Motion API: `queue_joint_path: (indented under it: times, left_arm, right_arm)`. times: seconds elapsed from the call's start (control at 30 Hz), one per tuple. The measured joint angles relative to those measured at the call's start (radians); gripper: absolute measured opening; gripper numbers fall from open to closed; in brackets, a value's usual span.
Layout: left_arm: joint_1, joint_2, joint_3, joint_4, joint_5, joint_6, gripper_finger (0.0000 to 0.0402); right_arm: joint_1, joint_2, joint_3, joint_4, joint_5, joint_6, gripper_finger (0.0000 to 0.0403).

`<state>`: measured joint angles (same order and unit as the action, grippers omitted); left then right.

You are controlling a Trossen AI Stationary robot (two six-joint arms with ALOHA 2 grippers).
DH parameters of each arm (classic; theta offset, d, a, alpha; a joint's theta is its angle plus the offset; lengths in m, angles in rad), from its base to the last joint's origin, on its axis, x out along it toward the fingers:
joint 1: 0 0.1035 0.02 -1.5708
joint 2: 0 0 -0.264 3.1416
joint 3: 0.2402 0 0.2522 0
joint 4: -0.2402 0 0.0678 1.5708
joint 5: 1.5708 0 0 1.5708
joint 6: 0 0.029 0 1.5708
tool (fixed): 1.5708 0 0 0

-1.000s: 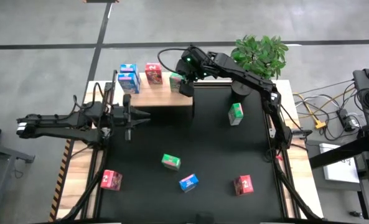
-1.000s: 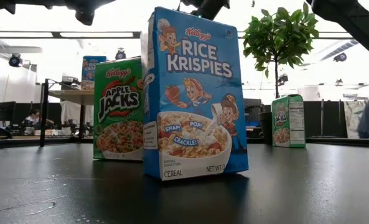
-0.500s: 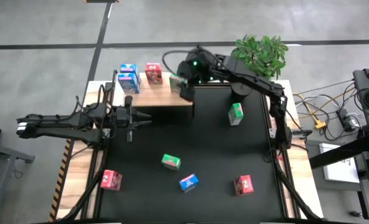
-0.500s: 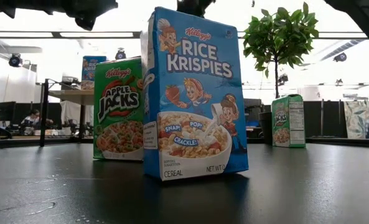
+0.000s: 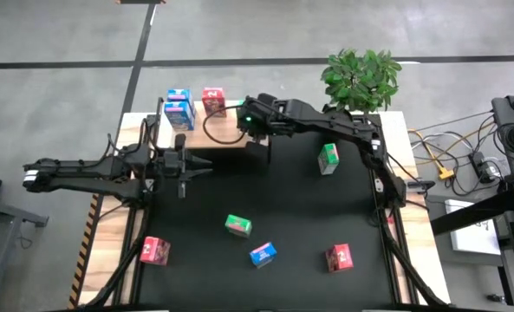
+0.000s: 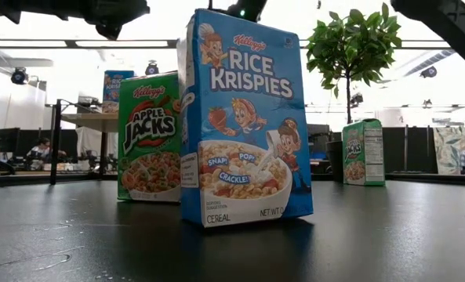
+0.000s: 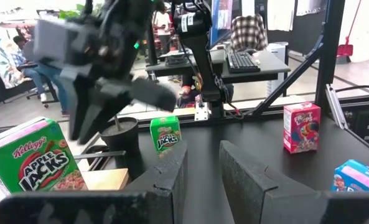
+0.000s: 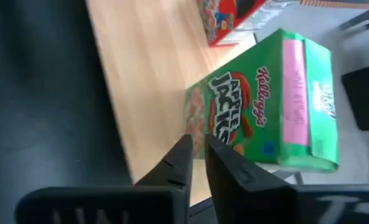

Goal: Stack cereal on shelf
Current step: Put the bottom right green cereal box on the shelf

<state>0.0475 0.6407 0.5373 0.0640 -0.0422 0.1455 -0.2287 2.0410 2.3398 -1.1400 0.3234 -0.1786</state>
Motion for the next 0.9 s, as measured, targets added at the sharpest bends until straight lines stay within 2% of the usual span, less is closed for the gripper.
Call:
queue_joint_path:
  times: [0.17,0.47,0.9]
  left_arm:
    - [0.000,-0.001,0.000,-0.001,0.000,0.000,0.0076]
    - [0.000,0.009,0.000,0.000,0.000,0.000,0.0076]
    - [0.000,0.010,0.000,-0.001,0.000,0.000,0.0076]
  right_arm:
    - [-0.028,0.034,-0.002,0.031,0.053,-0.046,0.0011]
    - [-0.076,0.086,-0.002,0.072,0.072,-0.110,0.0009]
    - [-0.084,0.089,-0.004,0.094,0.069,-0.124,0.0009]
